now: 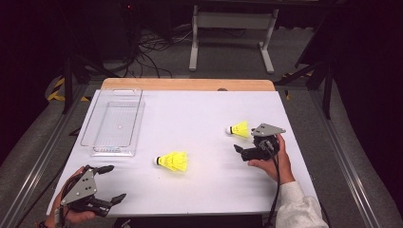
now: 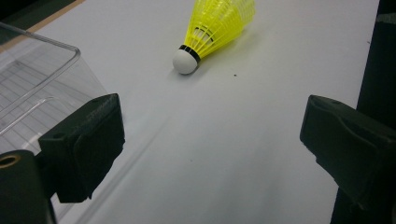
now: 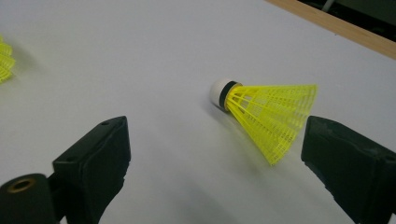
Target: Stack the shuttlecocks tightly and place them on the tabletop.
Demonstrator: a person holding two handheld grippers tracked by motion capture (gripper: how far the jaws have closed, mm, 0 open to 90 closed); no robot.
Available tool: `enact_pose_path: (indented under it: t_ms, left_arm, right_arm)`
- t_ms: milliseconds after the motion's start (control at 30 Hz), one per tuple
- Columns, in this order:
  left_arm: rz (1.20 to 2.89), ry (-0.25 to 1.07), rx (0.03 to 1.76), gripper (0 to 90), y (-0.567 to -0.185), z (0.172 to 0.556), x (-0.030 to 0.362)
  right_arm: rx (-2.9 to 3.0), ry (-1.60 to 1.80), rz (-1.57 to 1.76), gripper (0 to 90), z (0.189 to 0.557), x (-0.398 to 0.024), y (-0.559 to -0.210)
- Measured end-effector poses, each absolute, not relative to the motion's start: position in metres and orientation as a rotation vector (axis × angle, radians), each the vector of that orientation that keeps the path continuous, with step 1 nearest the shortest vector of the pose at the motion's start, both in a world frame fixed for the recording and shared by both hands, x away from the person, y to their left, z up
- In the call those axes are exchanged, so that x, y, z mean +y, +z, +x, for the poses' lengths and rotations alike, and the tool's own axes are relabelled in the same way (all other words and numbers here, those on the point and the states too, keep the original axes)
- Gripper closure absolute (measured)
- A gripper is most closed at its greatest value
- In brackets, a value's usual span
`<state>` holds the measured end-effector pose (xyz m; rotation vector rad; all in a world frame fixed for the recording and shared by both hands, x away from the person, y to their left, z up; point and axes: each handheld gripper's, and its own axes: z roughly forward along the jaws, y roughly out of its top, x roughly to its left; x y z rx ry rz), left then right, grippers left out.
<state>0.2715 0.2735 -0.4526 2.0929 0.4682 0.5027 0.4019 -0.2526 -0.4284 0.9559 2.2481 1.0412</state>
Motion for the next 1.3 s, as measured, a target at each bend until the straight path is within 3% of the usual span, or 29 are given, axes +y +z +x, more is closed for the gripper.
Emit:
enact_pose_path:
  t_ms: [200,400,533,1300]
  left_arm:
    - [2.093,0.502,0.468,7.5,-0.453,0.272,0.274]
    - [2.096,0.501,0.471,7.4,-0.453,0.273,0.274]
    - [2.094,0.493,0.469,7.4,-0.453,0.275,0.274]
    - [2.084,0.485,0.468,7.3,-0.453,0.276,0.275]
  right_arm:
    - [2.278,1.026,0.996,18.2,0.417,-0.255,-0.434]
    - [2.27,1.002,1.008,19.6,0.423,-0.256,-0.437]
    - [2.285,1.016,1.011,25.4,0.425,-0.258,-0.44]
    - [2.316,1.012,1.04,29.8,0.435,-0.258,-0.451]
